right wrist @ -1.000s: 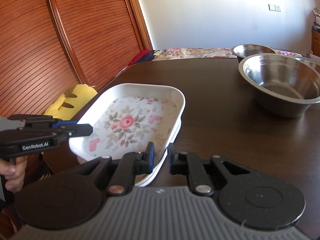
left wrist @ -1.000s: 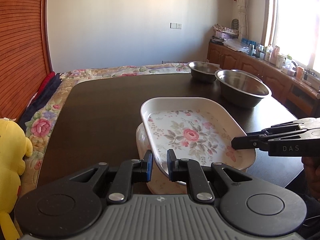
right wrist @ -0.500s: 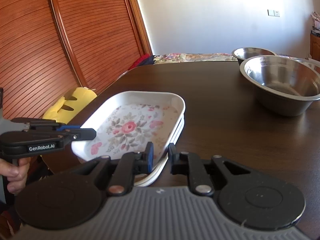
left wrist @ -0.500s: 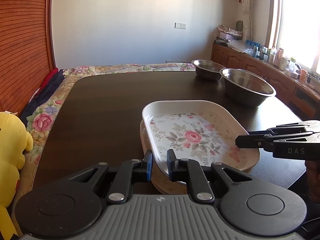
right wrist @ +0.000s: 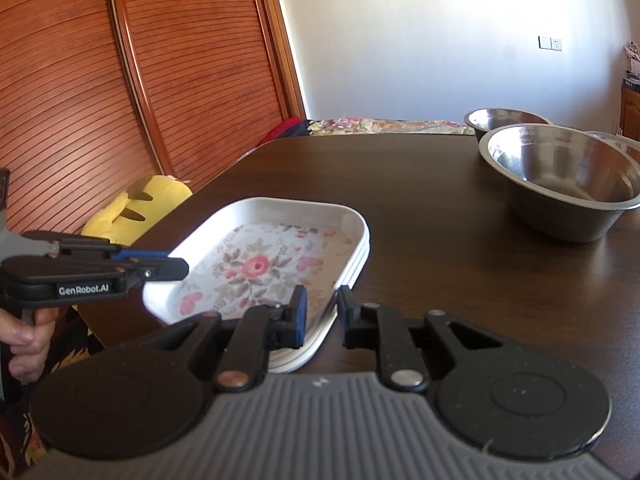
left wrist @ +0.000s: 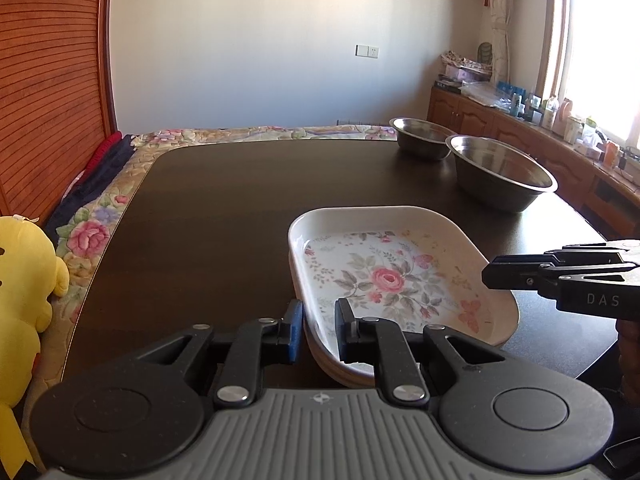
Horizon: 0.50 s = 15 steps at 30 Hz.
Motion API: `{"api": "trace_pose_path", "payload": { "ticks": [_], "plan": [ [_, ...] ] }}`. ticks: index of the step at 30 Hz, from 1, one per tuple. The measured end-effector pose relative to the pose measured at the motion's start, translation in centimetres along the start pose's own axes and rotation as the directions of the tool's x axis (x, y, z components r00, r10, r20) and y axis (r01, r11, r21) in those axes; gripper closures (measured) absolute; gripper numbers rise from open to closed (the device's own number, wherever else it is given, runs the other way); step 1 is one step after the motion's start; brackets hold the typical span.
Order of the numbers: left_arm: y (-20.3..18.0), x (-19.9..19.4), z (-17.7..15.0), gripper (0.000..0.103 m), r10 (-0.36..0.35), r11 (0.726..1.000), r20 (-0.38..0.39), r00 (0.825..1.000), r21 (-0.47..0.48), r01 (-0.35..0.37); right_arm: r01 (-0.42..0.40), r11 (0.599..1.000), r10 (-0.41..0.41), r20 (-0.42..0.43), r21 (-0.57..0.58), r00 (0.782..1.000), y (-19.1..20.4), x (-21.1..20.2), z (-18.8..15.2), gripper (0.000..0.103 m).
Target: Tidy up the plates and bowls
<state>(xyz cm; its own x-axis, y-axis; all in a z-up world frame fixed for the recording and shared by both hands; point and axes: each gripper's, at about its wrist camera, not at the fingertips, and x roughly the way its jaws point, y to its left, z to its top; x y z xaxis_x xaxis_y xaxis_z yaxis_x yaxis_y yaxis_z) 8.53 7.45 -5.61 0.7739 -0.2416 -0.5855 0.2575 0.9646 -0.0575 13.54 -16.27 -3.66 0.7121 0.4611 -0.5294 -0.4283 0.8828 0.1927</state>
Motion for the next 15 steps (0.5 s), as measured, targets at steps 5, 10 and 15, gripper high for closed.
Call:
{"api": "trace_pose_path", "payload": {
  "ticks": [5, 10, 15],
  "plan": [
    [-0.1, -0.4, 0.3, 0.072, -0.006, 1.0, 0.026, 1.0, -0.003, 0.006, 0.004, 1.0, -0.004, 0.027, 0.0, 1.0, -0.1, -0.6, 0.2, 0.084],
    [-1.1, -0.8, 1.2, 0.055, -0.004, 1.0, 0.077, 0.997, 0.021, 0.003, 0.024, 1.0, -0.023, 0.064, -0.015, 0.998, -0.4, -1.3, 0.6, 0.084],
    [-2.4, -0.4, 2.3, 0.04, -0.027, 0.999, 0.099, 0.995, 0.037, 0.024, 0.049, 0.999, -0.049, 0.095, -0.003, 0.994, -1.8, -1.9, 1.0, 0.084]
  ]
}}
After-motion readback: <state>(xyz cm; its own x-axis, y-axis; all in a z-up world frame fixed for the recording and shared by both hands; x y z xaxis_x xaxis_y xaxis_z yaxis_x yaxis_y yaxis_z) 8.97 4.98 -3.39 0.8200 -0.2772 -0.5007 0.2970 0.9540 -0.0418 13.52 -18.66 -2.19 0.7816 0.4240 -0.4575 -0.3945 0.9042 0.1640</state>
